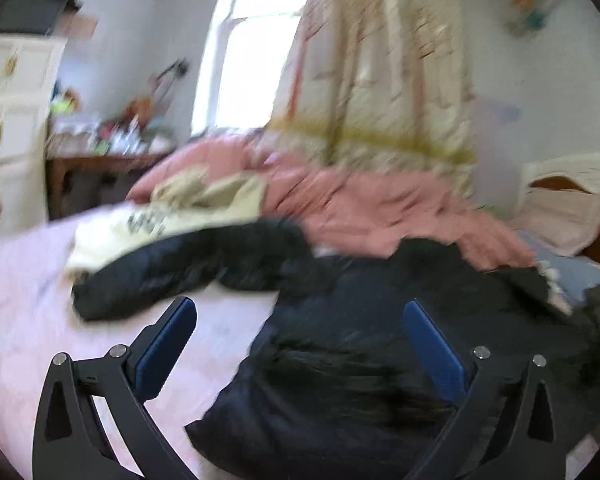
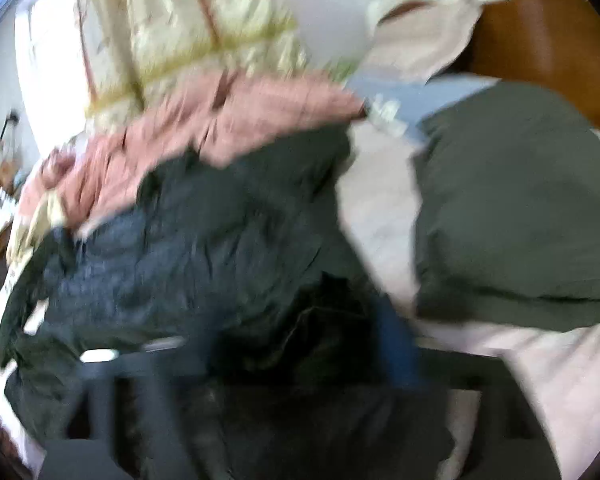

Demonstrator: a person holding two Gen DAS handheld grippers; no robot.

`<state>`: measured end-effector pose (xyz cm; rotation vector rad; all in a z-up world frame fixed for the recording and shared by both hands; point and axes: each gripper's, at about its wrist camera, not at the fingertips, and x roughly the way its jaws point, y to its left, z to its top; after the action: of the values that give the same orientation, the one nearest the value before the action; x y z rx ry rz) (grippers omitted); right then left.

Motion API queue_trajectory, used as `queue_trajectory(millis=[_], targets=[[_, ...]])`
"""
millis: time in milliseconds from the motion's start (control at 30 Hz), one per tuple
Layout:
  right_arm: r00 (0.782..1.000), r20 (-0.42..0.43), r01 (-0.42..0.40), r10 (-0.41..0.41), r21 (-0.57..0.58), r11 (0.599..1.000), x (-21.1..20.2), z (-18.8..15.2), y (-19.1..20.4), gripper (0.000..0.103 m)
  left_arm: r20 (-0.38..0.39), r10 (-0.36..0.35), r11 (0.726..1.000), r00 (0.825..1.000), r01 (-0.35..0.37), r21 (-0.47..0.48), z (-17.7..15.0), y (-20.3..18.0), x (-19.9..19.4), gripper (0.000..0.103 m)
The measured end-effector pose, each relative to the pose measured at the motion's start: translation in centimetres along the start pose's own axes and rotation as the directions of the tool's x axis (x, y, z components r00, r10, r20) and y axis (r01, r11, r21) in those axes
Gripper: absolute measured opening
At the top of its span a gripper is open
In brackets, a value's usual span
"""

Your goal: Fold large clothes

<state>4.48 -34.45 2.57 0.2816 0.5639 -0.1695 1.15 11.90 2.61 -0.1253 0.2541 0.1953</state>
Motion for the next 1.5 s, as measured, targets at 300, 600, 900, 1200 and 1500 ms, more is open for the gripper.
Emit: queue_trajectory(millis=[300,600,900,1200,1500], targets=[[0.957,0.012,-0.283,0.290,-0.186,0.941,-4.0,-1.4,3.9,0.103,-0.253,-0.272,0.933,0.928,0.319,0.168,-4.0,-7.1,1.5,0.103],[0.959,-0.268,-0.225,0.094,-0.515,0.827,2.1,-6.5,12.4,0.103,-0.404,-0.125,0.933,0.906,0.246,0.262,-7.0,-8.0,5.9,0.103],[0.950,-0.314,-0.083,0.003,-0.241,0.967,6.1,-3.9,5.9,0.103,-0.489,0.040,0.993,0.872,0.019,0.114,-6.8,-2.6,11.0,0.103],[0.960,-0.280,-0.013,-0.023,-0.126,0.992,5.9,-2.7,0.2,0.103,-0.426,0.170,0.985,0.889,-0.139,0.102,-4.7,1.3,10.3,0.102],[0.992,-0.121,-0.058,0.046,-0.094,0.994,-0.8,-2.2,-1.7,0.103,-0.282,0.076,0.991,0.956,-0.043,0.123,-2.0,1.7,2.8,0.102]])
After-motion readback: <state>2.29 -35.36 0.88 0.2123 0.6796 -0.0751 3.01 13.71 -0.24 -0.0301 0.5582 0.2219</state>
